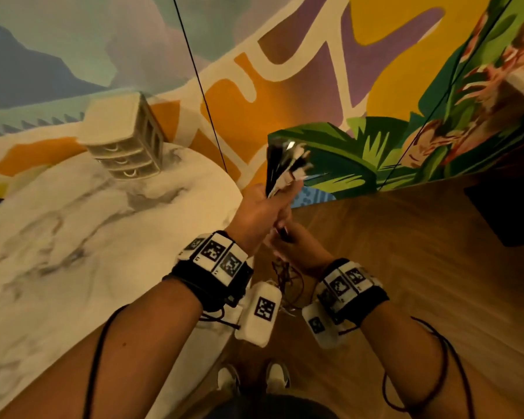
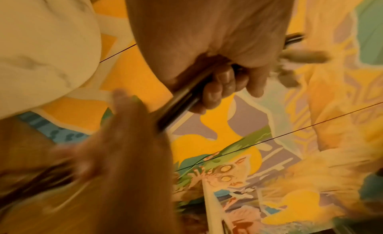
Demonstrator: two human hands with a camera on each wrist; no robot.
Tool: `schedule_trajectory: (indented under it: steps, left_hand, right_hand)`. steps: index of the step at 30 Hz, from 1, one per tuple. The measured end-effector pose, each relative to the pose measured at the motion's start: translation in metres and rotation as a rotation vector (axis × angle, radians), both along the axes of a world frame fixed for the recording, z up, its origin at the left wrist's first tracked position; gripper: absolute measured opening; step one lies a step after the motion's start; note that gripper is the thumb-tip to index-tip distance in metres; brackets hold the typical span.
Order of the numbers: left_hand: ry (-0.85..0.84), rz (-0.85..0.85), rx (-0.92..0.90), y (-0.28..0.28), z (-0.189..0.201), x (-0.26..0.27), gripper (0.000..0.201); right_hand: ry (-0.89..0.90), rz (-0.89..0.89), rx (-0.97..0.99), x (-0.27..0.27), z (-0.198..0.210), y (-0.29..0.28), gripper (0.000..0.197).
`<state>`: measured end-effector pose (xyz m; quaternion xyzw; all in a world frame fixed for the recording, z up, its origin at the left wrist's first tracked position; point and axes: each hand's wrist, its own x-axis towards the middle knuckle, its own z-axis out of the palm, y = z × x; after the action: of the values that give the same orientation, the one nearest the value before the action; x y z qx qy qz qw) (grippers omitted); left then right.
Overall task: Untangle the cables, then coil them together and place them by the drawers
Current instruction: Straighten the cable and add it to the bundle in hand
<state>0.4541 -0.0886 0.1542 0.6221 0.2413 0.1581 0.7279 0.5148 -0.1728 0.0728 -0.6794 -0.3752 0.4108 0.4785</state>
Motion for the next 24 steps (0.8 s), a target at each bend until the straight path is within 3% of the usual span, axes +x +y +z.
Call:
schedule_trajectory:
  steps: [3, 8, 10, 12, 13, 14, 17, 19, 21, 22, 24]
  left_hand:
    - [-0.006, 0.021, 0.052, 0.006, 0.008, -0.006, 0.045]
    - [0.015, 0.120, 0.098, 0.005, 0.003, -0.024, 0.038]
    - [0.016, 0.125, 0.135, 0.006, 0.009, -0.032, 0.018]
    - [0.041, 0.118, 0.170, 0.007, 0.011, -0.041, 0.021]
    - [0.064, 0.107, 0.201, 0.008, 0.011, -0.044, 0.028]
    - [0.089, 0.098, 0.242, 0.007, 0.012, -0.047, 0.031]
    - [0.074, 0.075, 0.270, 0.006, 0.019, -0.056, 0.006]
    - [0.087, 0.105, 0.255, 0.013, 0.017, -0.064, 0.004]
    - [0.147, 0.128, 0.243, 0.022, 0.016, -0.072, 0.030]
    - [0.179, 0.111, 0.239, 0.023, 0.015, -0.074, 0.033]
    - [0.203, 0.085, 0.245, 0.022, 0.016, -0.082, 0.020]
  right_hand:
    - [-0.019, -0.019, -0.148, -0.010, -0.014, -0.002, 0.040]
    - [-0.041, 0.190, -0.095, -0.004, 0.005, 0.002, 0.020]
    - [0.000, 0.011, 0.043, 0.006, 0.033, 0.009, 0.024]
    - [-0.064, -0.188, 0.205, 0.011, 0.073, 0.019, 0.035]
    - [-0.101, -0.198, 0.251, 0.011, 0.092, 0.025, 0.040]
    - [-0.130, -0.162, 0.264, 0.008, 0.106, 0.032, 0.044]
    - [-0.269, 0.025, 0.131, -0.014, 0.136, 0.048, 0.054]
    - [-0.350, 0.065, 0.084, -0.028, 0.141, 0.050, 0.056]
    - [-0.390, 0.080, 0.061, -0.038, 0.138, 0.047, 0.055]
    - [-0.381, 0.093, 0.041, -0.042, 0.136, 0.046, 0.055]
    - [-0.361, 0.144, -0.003, -0.052, 0.136, 0.049, 0.058]
